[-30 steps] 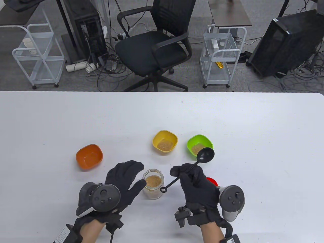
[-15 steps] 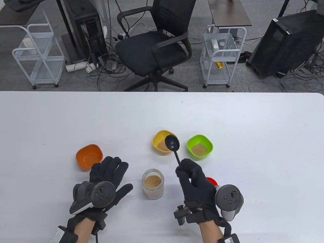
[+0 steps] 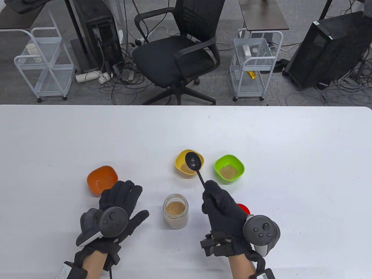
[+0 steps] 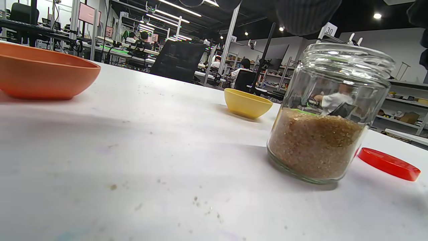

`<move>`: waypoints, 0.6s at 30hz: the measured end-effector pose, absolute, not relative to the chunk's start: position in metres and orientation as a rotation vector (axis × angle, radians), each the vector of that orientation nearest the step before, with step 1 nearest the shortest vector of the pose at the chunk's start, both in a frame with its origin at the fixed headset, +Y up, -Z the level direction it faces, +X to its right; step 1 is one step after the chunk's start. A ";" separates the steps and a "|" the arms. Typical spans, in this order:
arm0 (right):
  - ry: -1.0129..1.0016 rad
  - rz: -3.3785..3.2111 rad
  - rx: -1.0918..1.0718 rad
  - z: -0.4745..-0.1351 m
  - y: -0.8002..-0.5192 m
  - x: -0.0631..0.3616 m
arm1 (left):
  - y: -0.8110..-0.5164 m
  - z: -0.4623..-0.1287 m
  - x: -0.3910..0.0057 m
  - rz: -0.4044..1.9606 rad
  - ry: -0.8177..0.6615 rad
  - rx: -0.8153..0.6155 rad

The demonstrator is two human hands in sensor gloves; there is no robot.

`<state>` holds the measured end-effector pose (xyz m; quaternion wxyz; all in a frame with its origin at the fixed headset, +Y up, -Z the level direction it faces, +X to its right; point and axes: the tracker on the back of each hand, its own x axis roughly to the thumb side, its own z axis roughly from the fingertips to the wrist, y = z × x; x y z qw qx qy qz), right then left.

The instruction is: Scoop brown sugar granules from jar into dishes

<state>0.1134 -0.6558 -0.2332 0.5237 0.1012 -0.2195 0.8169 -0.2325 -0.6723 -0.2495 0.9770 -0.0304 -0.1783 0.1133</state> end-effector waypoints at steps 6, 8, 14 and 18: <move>-0.511 1.965 0.248 -0.233 -0.657 0.111 | -0.672 -0.249 -0.233 0.216 -0.354 -0.067; -0.515 1.963 0.235 -0.232 -0.657 0.111 | -0.672 -0.249 -0.233 0.214 -0.351 -0.069; -0.520 1.972 0.201 -0.231 -0.656 0.112 | -0.674 -0.250 -0.237 0.207 -0.328 -0.098; -0.540 1.982 0.208 -0.230 -0.653 0.113 | -0.668 -0.262 -0.255 0.220 -0.268 -0.146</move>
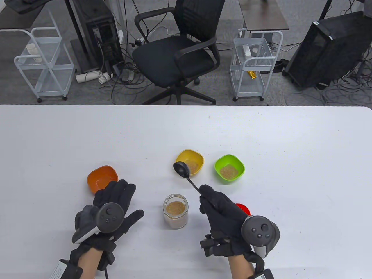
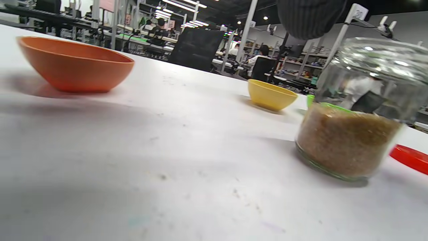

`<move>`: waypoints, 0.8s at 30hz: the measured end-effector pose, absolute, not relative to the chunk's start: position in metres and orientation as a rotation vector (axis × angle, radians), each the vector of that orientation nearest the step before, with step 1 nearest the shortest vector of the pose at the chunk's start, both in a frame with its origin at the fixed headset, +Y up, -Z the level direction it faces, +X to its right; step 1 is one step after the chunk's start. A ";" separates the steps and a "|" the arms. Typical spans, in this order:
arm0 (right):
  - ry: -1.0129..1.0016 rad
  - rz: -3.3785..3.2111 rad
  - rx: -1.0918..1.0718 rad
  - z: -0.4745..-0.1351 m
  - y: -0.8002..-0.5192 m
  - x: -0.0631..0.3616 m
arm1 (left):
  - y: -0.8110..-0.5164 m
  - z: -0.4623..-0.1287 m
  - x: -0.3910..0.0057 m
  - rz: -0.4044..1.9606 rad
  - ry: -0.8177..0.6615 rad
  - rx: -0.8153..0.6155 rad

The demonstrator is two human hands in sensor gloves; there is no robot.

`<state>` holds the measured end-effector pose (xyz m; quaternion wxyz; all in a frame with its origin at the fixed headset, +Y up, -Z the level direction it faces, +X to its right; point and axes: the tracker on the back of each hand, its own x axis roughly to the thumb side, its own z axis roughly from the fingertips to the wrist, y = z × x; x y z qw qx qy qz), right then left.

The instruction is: Scoop brown sugar granules from jar into dishes

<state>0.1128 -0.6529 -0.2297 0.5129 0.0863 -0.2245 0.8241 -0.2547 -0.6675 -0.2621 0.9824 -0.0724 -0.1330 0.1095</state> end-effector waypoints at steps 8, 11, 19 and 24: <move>-0.576 1.999 0.222 -0.231 -0.651 0.111 | -0.661 -0.300 -0.296 0.110 -0.123 -0.211; -0.576 2.002 0.222 -0.232 -0.651 0.110 | -0.665 -0.316 -0.311 0.108 -0.079 -0.263; -0.565 2.032 0.236 -0.232 -0.651 0.108 | -0.684 -0.353 -0.332 0.114 -0.041 -0.456; -0.548 2.055 0.243 -0.235 -0.652 0.108 | -0.692 -0.369 -0.339 0.142 -0.066 -0.525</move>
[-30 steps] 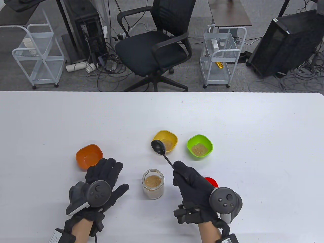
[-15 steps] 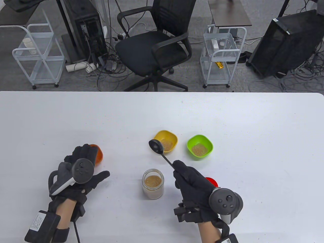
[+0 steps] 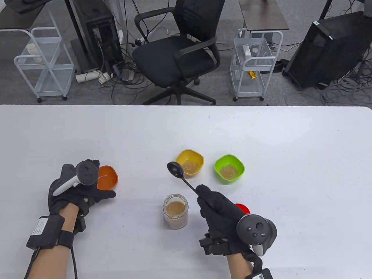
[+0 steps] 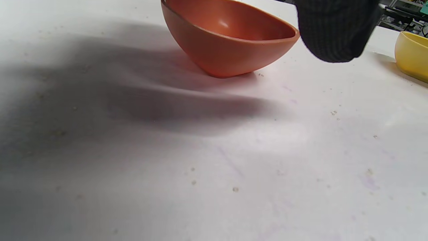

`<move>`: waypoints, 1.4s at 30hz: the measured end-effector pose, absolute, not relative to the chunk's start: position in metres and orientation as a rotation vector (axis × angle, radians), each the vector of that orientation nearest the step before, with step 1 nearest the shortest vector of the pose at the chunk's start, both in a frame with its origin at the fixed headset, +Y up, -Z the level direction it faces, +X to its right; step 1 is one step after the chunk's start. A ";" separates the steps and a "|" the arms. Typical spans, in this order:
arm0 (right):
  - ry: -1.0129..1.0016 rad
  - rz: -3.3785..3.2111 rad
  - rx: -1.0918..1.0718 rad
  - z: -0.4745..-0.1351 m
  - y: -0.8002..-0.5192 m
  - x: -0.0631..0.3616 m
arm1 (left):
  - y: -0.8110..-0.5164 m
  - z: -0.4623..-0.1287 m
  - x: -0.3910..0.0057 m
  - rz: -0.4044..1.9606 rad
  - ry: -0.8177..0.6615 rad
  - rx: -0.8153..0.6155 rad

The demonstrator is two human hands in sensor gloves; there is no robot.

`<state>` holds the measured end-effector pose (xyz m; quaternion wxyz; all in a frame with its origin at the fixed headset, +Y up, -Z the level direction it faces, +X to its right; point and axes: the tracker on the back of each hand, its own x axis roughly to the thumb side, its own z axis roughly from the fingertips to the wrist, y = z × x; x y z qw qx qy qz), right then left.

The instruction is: Scoop brown sugar granules from jar into dishes

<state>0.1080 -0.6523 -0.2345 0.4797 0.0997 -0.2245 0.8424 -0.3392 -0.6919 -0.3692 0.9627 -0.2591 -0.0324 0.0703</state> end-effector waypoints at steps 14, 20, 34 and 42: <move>-0.509 2.082 0.245 -0.237 -0.654 0.110 | -0.707 -0.389 -0.338 0.174 -0.101 -0.570; -0.503 2.081 0.249 -0.237 -0.653 0.110 | -0.709 -0.386 -0.337 0.219 -0.110 -0.479; -0.521 2.076 0.224 -0.237 -0.654 0.112 | -0.679 -0.338 -0.310 0.258 -0.282 -0.298; -0.533 2.075 0.207 -0.238 -0.656 0.112 | -0.661 -0.297 -0.283 0.299 -0.344 -0.225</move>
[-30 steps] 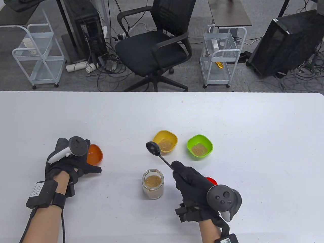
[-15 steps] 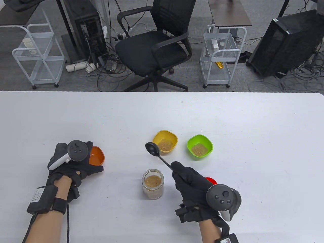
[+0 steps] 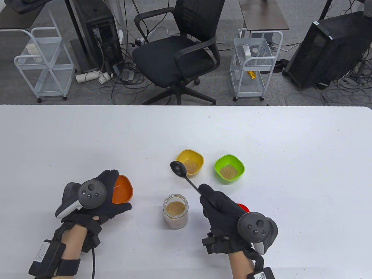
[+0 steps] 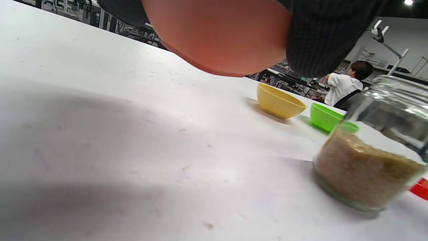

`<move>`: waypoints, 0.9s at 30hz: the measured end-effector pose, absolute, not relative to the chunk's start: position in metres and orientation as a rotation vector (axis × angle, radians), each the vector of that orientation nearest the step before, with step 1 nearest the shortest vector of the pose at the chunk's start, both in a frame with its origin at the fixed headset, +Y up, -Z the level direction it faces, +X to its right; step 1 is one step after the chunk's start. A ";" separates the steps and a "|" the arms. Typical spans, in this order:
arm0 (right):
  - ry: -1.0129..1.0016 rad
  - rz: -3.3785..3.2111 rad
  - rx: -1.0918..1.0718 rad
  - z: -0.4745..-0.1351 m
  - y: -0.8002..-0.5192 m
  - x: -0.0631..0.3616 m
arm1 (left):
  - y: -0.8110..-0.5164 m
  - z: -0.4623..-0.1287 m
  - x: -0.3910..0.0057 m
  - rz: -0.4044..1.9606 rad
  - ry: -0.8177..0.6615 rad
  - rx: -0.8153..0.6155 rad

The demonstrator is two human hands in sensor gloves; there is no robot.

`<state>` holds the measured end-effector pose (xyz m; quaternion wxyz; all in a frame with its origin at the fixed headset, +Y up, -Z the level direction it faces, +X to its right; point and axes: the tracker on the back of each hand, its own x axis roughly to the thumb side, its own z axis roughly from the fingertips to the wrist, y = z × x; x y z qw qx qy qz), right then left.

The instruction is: Scoop brown sugar granules from jar into dishes

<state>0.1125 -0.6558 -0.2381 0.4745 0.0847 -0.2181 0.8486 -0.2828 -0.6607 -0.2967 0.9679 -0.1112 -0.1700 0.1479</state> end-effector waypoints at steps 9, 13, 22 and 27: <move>-0.503 2.134 0.203 -0.242 -0.661 0.109 | -0.666 -0.265 -0.256 0.361 -0.292 -0.141; -0.503 2.152 0.202 -0.242 -0.660 0.107 | -0.670 -0.261 -0.253 0.338 -0.280 -0.125; -0.482 2.230 0.203 -0.238 -0.658 0.099 | -0.671 -0.252 -0.257 0.409 -0.280 -0.085; -0.502 2.394 0.289 -0.233 -0.637 0.086 | -0.672 -0.247 -0.259 0.410 -0.280 -0.082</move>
